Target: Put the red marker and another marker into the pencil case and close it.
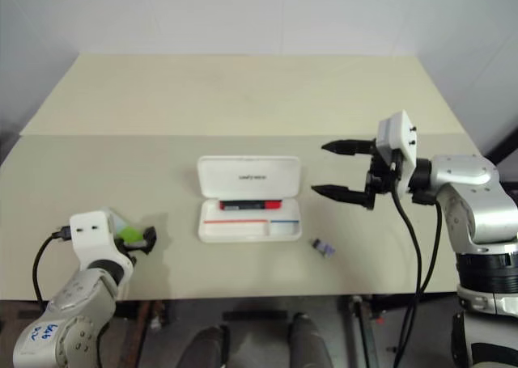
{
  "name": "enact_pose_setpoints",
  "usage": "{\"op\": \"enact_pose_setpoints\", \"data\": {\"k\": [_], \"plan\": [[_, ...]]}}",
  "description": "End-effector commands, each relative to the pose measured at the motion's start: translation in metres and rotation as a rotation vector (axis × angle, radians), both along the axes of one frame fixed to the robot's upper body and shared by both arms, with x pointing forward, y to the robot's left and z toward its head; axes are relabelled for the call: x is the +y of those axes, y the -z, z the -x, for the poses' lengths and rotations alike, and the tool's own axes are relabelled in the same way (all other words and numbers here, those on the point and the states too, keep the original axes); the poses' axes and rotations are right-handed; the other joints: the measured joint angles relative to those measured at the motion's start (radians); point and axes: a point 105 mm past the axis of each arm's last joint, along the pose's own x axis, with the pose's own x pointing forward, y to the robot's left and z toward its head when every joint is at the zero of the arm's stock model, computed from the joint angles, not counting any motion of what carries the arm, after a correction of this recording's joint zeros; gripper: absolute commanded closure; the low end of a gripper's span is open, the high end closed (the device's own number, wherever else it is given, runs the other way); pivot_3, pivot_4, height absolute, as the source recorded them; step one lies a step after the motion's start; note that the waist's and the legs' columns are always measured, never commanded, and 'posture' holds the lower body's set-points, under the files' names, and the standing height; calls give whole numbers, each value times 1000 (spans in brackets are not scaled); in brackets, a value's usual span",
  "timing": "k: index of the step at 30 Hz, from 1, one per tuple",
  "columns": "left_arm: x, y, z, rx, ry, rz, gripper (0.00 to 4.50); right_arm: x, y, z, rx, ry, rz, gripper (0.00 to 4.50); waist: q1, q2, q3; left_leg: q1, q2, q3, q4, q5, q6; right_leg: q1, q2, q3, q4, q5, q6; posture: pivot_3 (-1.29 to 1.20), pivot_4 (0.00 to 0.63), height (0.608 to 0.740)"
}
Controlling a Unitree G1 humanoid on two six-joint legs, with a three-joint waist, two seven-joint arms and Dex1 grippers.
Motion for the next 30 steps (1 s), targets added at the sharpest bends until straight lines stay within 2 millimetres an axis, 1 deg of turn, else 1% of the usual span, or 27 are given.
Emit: {"op": "enact_pose_setpoints", "data": {"k": [1, 6, 9, 11, 15, 22, 24, 27, 30], "plan": [[3, -5, -2, -19, 3, -14, 1232, -2, -12, 7, -67, 8, -7, 0, 1, 0, 0, 0, 0, 0, 0, 0, 0, 0, 0, 0, 0, 0, 0, 0, 150, 740], [4, -5, -4, -18, -1, -15, 2956, -4, -14, 7, -78, 23, -9, 0, 0, 0, 0, 0, 0, 0, 0, 0, 0, 0, 0, 0, 0, 0, 0, 0, 150, 740], [4, -5, -5, -13, -1, -18, 3867, -6, -15, 6, -83, 29, -9, 0, 0, 0, 0, 0, 0, 0, 0, 0, 0, 0, 0, 0, 0, 0, 0, 0, 150, 740], [6, -5, -6, -12, -8, -29, 3905, -6, -15, 6, -84, 31, -10, 0, 0, 0, 0, 0, 0, 0, 0, 0, 0, 0, 0, 0, 0, 0, 0, 0, 150, 740], [8, -15, -12, -78, -9, -48, 3905, -5, -13, 5, -85, 32, -7, 0, 0, 0, 0, 0, 0, 0, 0, 0, 0, 0, 0, 0, 0, 0, 0, 0, 150, 740], [11, -18, -13, -116, -21, -47, 3905, -5, -12, 4, -87, 36, -1, 0, 1, 0, 0, 0, 0, 0, 0, 0, 0, 0, 0, 0, 0, 0, 0, 0, 150, 740], [8, -27, -15, -174, 11, -55, 3905, -5, -11, 4, -85, 37, 1, 0, 1, 0, 0, 0, 0, 0, 0, 0, 0, 0, 0, 0, -1, 0, 0, 0, 150, 740], [5, -34, -17, -227, 47, -74, 3905, -5, -10, 4, -83, 38, 3, 0, 1, 0, 0, 0, 0, 0, 0, 0, 0, 0, 0, 0, -1, 0, 0, 0, 150, 740], [-2, -45, -20, -313, 127, -94, 3905, -6, -8, 3, -78, 43, 8, 0, 0, 0, 0, 0, 0, 0, -1, 0, 0, 0, 0, 0, -1, 0, 0, 0, 150, 740]]}}
